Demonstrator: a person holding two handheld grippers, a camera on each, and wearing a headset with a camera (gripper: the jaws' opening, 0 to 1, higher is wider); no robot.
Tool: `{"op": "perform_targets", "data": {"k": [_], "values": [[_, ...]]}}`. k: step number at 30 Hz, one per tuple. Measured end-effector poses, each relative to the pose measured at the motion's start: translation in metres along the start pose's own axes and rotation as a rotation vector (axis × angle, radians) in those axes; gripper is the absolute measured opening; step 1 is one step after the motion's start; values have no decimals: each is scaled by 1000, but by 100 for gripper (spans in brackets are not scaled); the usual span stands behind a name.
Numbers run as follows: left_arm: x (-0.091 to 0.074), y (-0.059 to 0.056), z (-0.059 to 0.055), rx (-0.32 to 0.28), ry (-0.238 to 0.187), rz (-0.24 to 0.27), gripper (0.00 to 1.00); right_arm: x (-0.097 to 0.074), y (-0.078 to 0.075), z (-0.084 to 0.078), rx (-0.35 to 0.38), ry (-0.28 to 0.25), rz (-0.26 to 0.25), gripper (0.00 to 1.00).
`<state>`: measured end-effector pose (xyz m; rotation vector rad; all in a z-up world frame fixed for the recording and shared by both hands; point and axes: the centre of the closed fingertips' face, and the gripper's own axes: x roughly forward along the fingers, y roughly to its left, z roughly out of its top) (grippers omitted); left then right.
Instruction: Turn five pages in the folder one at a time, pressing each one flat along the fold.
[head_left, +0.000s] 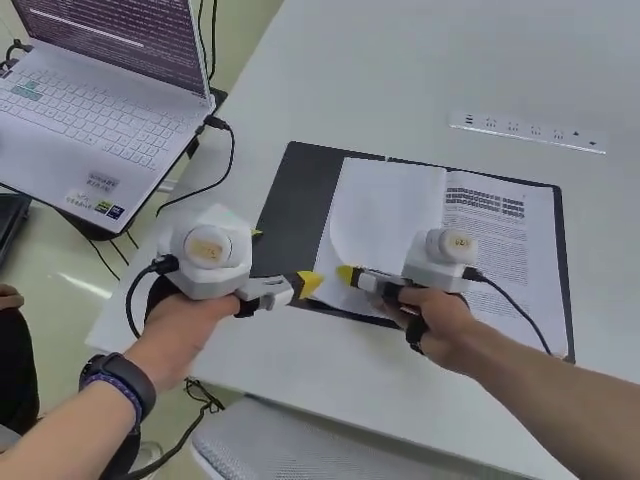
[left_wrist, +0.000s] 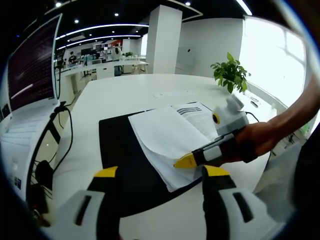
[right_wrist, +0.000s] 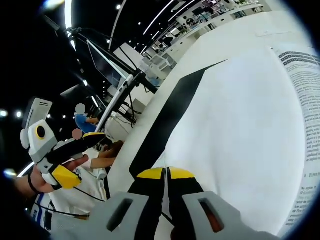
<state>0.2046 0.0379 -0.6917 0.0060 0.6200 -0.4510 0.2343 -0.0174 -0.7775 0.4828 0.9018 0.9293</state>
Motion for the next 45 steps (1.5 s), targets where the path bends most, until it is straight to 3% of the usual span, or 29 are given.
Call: {"op": "perform_targets", "data": {"k": [7, 11, 17, 23, 31, 36, 39, 45], "values": [[2, 0, -3, 10, 14, 4, 66, 0, 0, -9, 37, 25, 3, 14], [4, -2, -4, 4, 14, 0, 65, -1, 1, -7, 28, 14, 5, 16], [10, -5, -3, 5, 17, -13, 65, -2, 12, -6, 48, -7, 57, 29], [17, -7, 0, 13, 22, -27, 64, -3, 16, -4, 59, -17, 74, 34], [31, -9, 2, 50, 34, -38, 55, -25, 24, 21, 61, -113, 119, 34], [44, -12, 2, 78, 49, -40, 46, -51, 12, 42, 33, -177, 90, 34], [51, -18, 3, 90, 50, -59, 42, -63, -5, 46, 2, -178, 34, 36], [65, -26, -4, 113, 73, -83, 37, -85, -27, 52, 17, -212, -5, 36]]}}
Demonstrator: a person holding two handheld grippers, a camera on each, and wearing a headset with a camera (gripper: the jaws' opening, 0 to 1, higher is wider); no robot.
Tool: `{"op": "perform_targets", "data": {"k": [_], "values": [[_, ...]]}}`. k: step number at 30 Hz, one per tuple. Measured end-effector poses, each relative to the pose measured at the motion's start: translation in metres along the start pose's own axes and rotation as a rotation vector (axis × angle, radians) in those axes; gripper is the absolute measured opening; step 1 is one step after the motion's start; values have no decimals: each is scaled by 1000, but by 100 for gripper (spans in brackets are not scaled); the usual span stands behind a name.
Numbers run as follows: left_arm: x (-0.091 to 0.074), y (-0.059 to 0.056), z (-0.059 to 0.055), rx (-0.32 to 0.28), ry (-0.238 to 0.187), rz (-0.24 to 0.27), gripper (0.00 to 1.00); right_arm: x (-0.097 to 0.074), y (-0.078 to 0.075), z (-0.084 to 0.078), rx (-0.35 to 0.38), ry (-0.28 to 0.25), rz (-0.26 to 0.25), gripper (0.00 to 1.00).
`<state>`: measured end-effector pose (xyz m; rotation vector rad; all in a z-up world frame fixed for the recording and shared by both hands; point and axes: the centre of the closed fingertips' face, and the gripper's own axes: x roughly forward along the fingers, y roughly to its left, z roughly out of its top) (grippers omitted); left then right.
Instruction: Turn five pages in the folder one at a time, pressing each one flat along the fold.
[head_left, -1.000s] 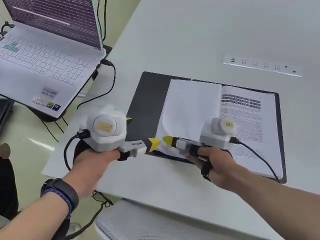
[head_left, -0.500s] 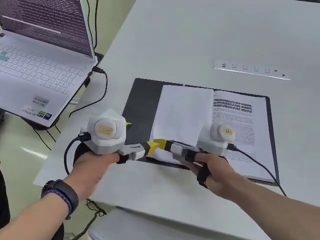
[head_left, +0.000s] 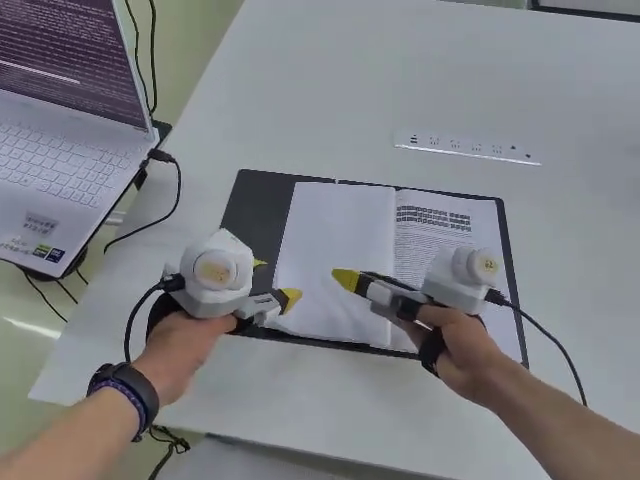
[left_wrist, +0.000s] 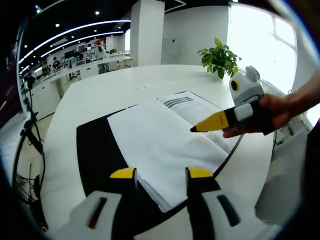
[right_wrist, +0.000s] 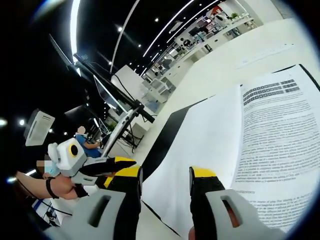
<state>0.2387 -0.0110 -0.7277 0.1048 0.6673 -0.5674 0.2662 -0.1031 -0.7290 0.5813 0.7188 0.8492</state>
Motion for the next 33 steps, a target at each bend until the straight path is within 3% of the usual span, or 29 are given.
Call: {"op": "perform_targets", "data": {"k": [12, 19, 27, 33], "values": [[19, -15, -30, -12, 65, -40, 34, -29, -31, 16, 32, -64, -56, 33], [24, -15, -52, -17, 110, -49, 29, -40, -43, 25, 59, -98, -82, 32], [24, -8, -56, -7, 100, -8, 17, -46, -50, 26, 54, -90, -97, 30], [24, -6, -56, 33, 99, -3, 16, -40, -53, 31, 42, -80, -90, 29]]}}
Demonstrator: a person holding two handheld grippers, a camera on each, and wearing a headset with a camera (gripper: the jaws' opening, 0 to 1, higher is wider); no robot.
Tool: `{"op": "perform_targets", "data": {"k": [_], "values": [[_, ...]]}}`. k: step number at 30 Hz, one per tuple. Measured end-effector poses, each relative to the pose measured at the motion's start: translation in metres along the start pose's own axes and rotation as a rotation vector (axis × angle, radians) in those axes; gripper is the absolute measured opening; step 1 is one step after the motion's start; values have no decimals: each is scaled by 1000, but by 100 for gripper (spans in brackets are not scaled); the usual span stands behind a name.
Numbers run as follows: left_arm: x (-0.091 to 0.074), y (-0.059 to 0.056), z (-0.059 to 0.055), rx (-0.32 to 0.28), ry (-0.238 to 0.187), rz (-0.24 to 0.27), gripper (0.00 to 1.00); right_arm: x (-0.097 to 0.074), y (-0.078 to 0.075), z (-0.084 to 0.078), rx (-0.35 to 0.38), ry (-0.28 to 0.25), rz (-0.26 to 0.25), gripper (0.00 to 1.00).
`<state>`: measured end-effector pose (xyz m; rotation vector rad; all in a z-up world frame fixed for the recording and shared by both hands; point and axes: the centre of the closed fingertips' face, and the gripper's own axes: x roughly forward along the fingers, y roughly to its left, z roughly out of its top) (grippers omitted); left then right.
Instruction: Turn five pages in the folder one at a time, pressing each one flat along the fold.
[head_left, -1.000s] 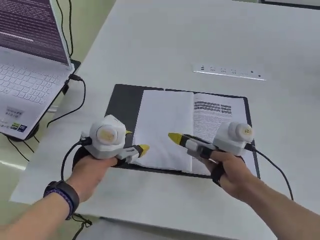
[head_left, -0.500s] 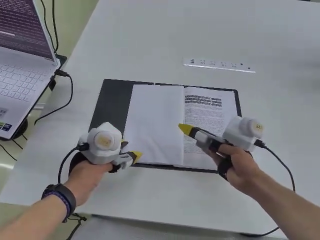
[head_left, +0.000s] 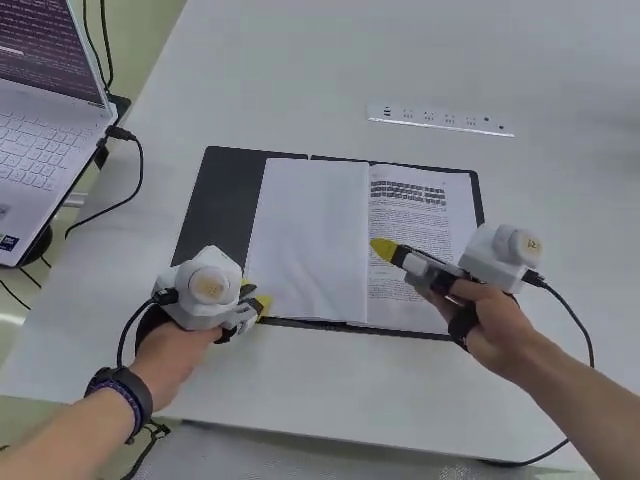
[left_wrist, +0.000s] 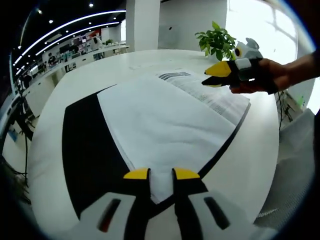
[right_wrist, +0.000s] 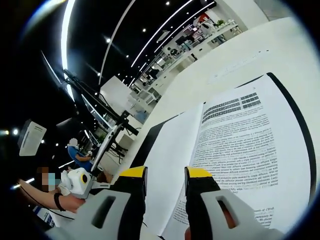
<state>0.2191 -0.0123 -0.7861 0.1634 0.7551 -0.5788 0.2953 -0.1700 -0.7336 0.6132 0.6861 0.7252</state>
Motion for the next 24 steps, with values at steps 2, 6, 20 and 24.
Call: {"op": "perform_targets", "data": {"k": [2, 6, 20, 24], "values": [[0, 1, 0, -2, -2, 2, 16, 3, -1, 3, -8, 5, 5, 28], [1, 1, -1, 2, -4, 6, 16, 12, -2, 5, -52, 40, 13, 27], [3, 1, -1, 27, -2, 4, 14, 32, -2, -1, -89, 91, 25, 20], [4, 1, -1, 27, 1, 8, 14, 40, 3, 1, -71, 79, 44, 14]]}}
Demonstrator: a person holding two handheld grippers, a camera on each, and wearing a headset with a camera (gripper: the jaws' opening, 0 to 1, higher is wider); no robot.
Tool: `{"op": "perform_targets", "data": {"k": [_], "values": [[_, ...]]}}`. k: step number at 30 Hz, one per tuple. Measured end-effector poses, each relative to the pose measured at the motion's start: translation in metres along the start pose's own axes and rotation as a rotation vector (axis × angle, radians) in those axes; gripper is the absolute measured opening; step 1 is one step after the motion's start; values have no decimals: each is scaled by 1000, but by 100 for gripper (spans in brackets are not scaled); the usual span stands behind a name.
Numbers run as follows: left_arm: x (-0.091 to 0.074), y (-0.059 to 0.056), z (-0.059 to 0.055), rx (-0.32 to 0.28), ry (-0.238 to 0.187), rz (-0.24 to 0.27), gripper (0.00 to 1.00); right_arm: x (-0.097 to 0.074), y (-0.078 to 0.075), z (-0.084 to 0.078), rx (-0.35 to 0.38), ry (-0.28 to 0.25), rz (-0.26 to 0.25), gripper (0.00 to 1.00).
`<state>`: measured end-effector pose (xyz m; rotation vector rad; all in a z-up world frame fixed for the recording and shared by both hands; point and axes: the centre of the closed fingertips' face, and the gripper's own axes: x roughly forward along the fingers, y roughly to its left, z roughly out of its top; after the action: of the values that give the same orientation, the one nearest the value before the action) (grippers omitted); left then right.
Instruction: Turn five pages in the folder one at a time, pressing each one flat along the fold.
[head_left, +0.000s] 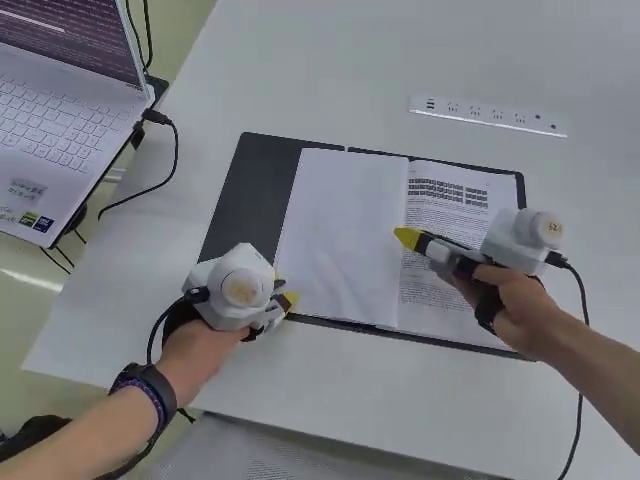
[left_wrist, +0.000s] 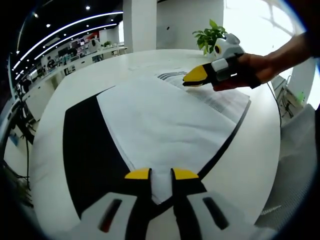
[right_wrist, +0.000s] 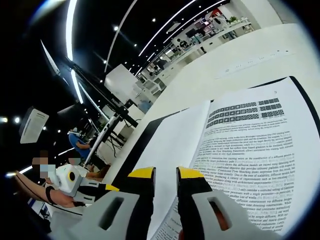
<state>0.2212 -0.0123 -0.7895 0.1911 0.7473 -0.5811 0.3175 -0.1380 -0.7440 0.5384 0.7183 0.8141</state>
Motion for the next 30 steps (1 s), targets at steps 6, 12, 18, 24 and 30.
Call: {"op": "perform_targets", "data": {"k": [6, 12, 18, 24, 30], "values": [[0, 0, 1, 5, 15, -2, 14, 6, -3, -13, 11, 30, 1, 8], [0, 1, 1, -26, 8, -14, 13, 5, -8, -9, 39, 17, 3, 2], [1, 1, 1, -24, 14, -10, 12, 8, -13, -6, 68, 11, 18, 0], [1, 3, 2, -12, 20, -8, 9, 16, -23, 10, 106, -40, 4, 0], [0, 3, 1, -16, 24, -16, 9, 25, -31, 29, 179, -94, -14, 0]]}}
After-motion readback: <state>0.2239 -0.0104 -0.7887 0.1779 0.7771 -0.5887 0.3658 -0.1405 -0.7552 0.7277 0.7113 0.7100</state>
